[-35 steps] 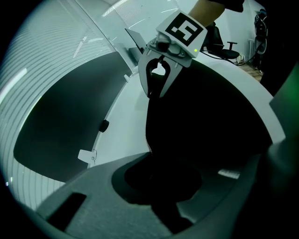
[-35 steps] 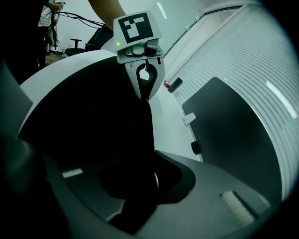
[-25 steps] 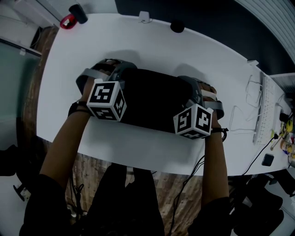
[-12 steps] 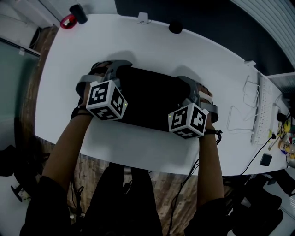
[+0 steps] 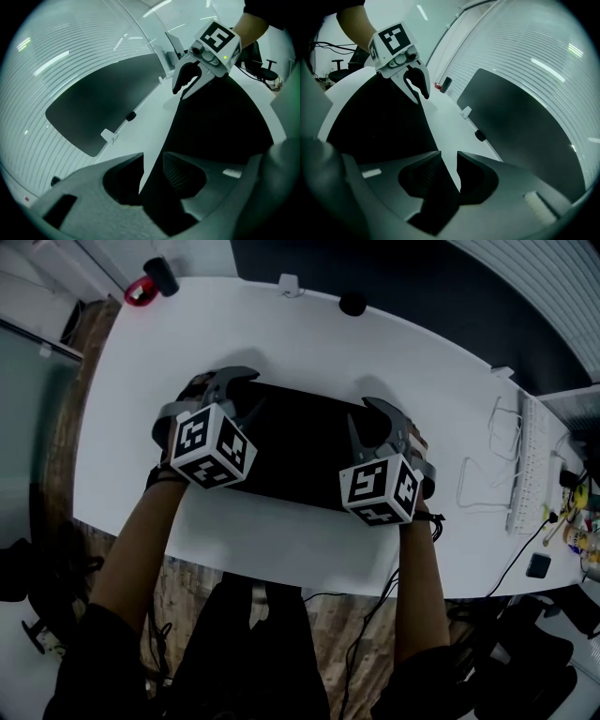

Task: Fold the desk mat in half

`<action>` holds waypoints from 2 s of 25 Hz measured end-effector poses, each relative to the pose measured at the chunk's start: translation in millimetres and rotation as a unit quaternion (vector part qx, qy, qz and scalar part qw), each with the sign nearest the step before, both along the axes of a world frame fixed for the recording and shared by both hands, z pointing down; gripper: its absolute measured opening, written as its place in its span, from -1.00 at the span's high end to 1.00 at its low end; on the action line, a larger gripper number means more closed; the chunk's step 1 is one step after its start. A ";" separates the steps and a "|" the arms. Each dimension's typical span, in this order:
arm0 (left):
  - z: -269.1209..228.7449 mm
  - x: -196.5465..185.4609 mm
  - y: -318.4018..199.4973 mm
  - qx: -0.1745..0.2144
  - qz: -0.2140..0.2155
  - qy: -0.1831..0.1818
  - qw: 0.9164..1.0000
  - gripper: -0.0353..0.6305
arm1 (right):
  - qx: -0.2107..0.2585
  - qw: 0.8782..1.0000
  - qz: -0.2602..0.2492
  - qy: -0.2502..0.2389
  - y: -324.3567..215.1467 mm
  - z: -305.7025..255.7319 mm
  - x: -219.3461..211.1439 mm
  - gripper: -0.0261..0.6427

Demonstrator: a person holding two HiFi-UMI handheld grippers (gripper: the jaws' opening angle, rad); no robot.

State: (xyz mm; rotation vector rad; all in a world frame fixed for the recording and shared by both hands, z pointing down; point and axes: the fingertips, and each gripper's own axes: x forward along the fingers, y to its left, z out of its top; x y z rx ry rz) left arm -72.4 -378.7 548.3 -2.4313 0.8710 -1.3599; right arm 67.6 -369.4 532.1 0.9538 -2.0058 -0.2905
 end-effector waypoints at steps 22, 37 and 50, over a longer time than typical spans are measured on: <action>-59.2 -22.0 3.8 -0.020 -0.200 0.237 0.950 0.91 | -0.027 0.962 0.131 -0.237 22.5 -49.0 -2.0 0.86; -87.3 -20.4 37.8 0.016 -0.212 0.274 0.938 0.91 | -0.003 0.940 0.162 -0.299 47.2 -80.2 1.4 0.90; -126.4 -15.0 75.5 0.042 -0.208 0.293 0.932 0.91 | 0.019 0.925 0.169 -0.340 88.9 -118.3 3.3 0.90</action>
